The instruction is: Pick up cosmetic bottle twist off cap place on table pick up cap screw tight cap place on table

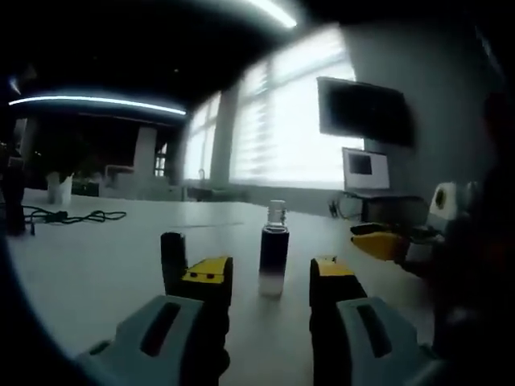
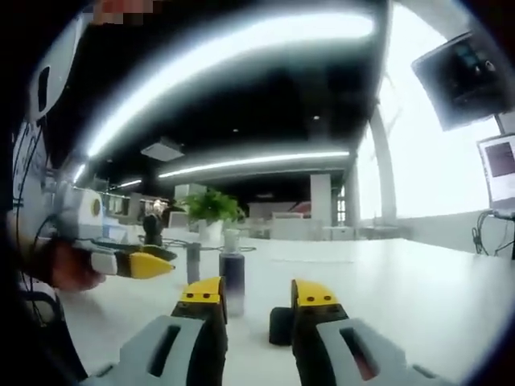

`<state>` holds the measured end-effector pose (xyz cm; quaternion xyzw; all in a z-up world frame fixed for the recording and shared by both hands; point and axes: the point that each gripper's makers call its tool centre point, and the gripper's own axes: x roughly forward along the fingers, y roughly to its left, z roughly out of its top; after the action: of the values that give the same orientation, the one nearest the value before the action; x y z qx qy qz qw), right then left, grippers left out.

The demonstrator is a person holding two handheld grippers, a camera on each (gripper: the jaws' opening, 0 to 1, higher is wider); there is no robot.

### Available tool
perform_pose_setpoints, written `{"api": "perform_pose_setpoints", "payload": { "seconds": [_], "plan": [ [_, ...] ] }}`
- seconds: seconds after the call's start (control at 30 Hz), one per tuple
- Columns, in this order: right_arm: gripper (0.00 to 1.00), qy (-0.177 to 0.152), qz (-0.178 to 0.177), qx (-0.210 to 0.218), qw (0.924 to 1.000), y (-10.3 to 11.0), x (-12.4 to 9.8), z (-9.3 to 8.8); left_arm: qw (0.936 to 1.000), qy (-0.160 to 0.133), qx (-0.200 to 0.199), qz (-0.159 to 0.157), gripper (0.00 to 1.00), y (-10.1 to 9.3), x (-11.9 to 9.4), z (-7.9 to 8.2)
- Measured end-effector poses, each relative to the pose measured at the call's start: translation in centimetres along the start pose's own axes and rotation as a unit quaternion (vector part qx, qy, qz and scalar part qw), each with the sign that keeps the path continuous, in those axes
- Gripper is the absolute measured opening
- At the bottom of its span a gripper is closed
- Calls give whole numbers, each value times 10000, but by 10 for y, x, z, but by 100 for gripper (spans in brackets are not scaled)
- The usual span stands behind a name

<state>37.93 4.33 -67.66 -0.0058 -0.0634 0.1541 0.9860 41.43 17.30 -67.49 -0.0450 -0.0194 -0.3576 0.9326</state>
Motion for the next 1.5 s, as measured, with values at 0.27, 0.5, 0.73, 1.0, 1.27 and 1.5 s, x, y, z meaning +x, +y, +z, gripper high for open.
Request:
{"api": "perform_pose_setpoints", "payload": {
  "seconds": [0.27, 0.5, 0.73, 1.0, 1.27, 1.5],
  "plan": [
    [23, 23, -37, -2, 10000, -2, 0, -1, 9999, 43, 93, 106, 28, -6, 30, -4],
    [18, 14, -75, -36, 10000, -4, 0, -1, 9990, -54, 134, 421, 28, 2, 42, -4],
    [19, 2, -92, 12, 10000, -6, 0, -1, 9993, 3, 134, 339, 28, -5, 62, -11],
    [19, -4, -131, 15, 9999, -8, -1, -1, 9990, 142, 172, 396, 27, 0, 81, -20],
    [19, -13, -139, 58, 9999, -9, -1, -1, 9987, 299, 185, 373, 24, 1, 88, -30],
    [19, -11, -156, 52, 9999, -10, -1, -1, 9979, 415, 329, 365, 20, 0, 90, -35]
  ]
}}
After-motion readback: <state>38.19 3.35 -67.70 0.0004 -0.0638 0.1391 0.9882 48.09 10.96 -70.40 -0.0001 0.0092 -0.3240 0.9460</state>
